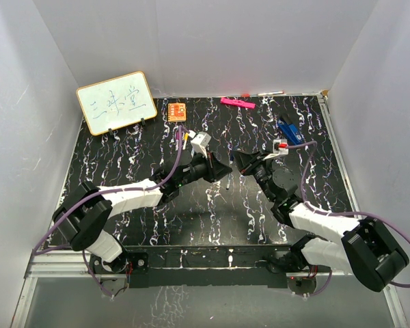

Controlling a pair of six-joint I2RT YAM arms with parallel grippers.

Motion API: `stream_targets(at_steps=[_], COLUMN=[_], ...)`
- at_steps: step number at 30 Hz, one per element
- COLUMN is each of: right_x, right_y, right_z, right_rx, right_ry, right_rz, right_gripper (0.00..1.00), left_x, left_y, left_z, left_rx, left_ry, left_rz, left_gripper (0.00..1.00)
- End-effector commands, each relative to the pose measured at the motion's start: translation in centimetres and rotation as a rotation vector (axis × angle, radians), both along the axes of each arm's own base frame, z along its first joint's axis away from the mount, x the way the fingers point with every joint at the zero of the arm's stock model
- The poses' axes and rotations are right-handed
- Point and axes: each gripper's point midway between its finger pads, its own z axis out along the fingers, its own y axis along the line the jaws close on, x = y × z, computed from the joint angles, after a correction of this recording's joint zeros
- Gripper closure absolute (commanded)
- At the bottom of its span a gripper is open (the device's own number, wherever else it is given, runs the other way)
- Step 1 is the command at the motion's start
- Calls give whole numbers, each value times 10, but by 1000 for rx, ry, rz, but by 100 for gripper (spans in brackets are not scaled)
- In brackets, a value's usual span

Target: Insert the pens into the pen caps

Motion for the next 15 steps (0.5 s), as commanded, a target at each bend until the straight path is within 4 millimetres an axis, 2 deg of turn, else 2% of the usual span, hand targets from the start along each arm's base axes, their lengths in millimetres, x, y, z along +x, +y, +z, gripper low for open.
stream_targets(at_steps=[1, 15], right_x=[-20, -26], right_y=[36, 47], right_z=[-29, -52], right_rx=[-144, -222], right_ry=[73, 122], right_rz=[137, 159], right_gripper=[100, 100], left_x=[50, 71], left_y=[14, 42], left_z=[86, 113], left_rx=[-171, -200], left_ry=[-198, -275], left_rz=[175, 272], left_gripper=[100, 100])
